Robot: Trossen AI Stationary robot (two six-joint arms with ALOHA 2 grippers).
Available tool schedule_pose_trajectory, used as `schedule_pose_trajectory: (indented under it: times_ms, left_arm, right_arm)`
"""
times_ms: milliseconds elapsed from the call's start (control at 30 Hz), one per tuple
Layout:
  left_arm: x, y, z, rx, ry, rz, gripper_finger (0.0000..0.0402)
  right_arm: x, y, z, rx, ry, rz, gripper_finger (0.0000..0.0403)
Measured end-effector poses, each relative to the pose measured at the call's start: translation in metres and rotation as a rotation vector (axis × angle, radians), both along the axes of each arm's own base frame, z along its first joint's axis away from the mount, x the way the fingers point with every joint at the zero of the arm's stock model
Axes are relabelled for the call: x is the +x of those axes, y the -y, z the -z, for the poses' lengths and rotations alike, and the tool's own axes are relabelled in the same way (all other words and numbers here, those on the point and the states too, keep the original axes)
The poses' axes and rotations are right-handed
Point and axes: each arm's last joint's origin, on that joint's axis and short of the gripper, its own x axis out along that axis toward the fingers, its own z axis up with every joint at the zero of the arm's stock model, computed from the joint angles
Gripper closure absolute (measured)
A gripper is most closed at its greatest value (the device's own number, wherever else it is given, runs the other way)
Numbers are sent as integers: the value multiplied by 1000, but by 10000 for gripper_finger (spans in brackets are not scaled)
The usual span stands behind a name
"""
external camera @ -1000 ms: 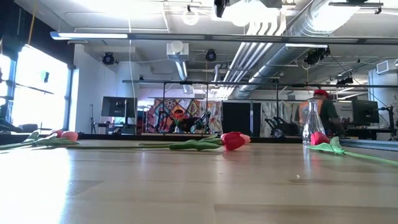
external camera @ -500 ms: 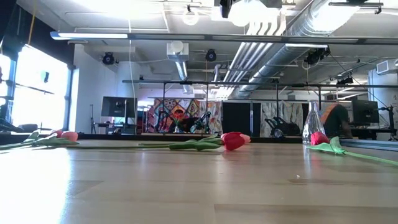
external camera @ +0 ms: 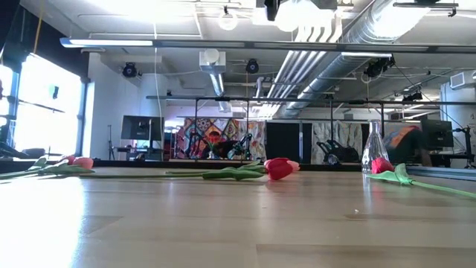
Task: Sort flowers into vase by color
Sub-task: Put the white flower into the blue vase
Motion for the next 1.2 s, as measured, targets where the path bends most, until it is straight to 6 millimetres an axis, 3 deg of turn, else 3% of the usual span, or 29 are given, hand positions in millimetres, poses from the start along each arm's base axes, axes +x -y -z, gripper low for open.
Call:
schedule_pose_trajectory:
  times_ms: [267,433,667,867,1000,1200]
  left_arm:
    - [0,0,0,14,0,3,289]
    - [0,0,1,34,-3,7,289]
    - [0,1,2,32,-13,26,289]
    - [-1,3,2,32,-13,32,289]
    - [-1,5,2,37,-11,36,289]
    - [-1,4,2,40,-11,36,289]
  right_arm:
    - [-3,-5,-5,133,-53,17,242]
    - [-4,-6,-23,255,-46,14,206]
    - [-8,3,-53,331,54,20,208]
    - [-9,15,-77,281,270,62,222]
    - [-3,23,-83,215,373,127,237]
    - [18,29,-78,148,326,126,263]
